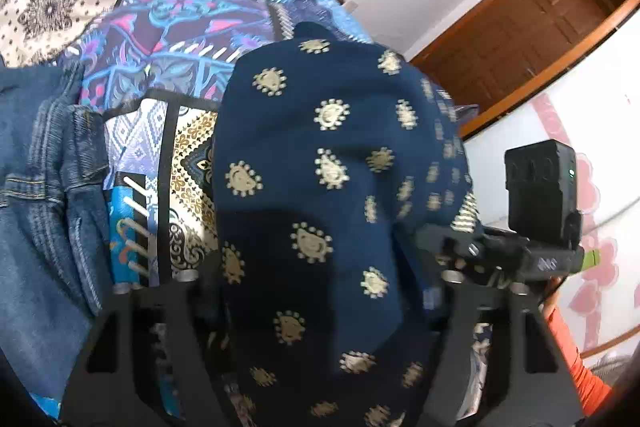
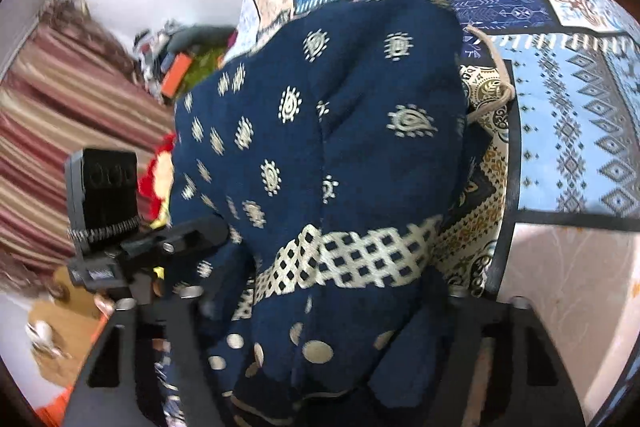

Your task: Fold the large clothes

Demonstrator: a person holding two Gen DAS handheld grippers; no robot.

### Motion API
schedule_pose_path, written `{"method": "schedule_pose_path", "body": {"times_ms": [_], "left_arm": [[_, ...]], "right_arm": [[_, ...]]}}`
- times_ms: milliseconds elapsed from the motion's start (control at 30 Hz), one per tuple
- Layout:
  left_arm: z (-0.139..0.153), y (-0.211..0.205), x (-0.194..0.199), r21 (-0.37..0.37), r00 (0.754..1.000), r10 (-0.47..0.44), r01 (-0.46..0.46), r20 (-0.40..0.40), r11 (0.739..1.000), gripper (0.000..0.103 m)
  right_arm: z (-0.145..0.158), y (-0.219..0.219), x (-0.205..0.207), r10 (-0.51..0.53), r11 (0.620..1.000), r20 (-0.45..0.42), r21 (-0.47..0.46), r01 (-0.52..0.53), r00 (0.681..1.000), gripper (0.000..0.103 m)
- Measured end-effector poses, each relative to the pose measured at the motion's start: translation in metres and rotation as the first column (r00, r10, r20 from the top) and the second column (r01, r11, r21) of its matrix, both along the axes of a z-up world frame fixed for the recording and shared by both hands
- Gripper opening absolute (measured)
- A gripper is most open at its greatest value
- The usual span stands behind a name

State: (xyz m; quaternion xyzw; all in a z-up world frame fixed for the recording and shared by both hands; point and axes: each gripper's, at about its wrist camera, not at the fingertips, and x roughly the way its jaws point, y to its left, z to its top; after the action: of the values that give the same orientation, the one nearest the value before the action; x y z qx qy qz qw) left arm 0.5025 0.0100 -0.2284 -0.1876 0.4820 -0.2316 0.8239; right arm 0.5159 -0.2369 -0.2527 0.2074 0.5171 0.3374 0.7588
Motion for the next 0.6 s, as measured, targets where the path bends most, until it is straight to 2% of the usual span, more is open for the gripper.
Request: {"method": "schedule_pose_path", "body": {"times_ms": [33, 133, 267, 400, 500, 600], "left_arm": [[0.007, 0.000, -0.007, 0.004, 1.000, -0.010, 0.010, 0.022, 1.000, 0.055], [0.032, 0.001, -0.031, 0.025, 0.996, -0.029, 0.027, 0.087, 0.999, 0.049], [0.073, 0.018, -0.065, 0.086, 0.980, -0.022, 0.005, 0.197, 0.996, 0.048], [0.109, 0.048, -0.091, 0.114, 0.965, 0.005, -0.036, 0.262, 0.993, 0.048], [0.131, 0.085, -0.109, 0.086, 0.953, 0.052, -0.080, 0.297, 0.993, 0.048], [0.138, 0.114, -0.119, 0.072, 0.943, 0.097, -0.126, 0.318, 0.989, 0.046]], "right_arm": [[0.008, 0.002, -0.004, -0.001, 1.000, 0.017, -0.004, 0.001, 1.000, 0.040], [0.036, 0.015, -0.018, 0.016, 0.999, 0.072, -0.039, -0.013, 0.997, 0.032], [0.071, 0.036, -0.036, 0.033, 0.999, 0.127, -0.039, -0.028, 0.991, 0.028], [0.111, 0.065, -0.049, 0.046, 0.999, 0.195, 0.000, -0.047, 0.980, 0.024], [0.137, 0.098, -0.056, 0.072, 0.997, 0.245, 0.010, -0.077, 0.967, 0.023], [0.150, 0.136, -0.060, 0.101, 0.994, 0.275, 0.006, -0.107, 0.956, 0.023]]}}
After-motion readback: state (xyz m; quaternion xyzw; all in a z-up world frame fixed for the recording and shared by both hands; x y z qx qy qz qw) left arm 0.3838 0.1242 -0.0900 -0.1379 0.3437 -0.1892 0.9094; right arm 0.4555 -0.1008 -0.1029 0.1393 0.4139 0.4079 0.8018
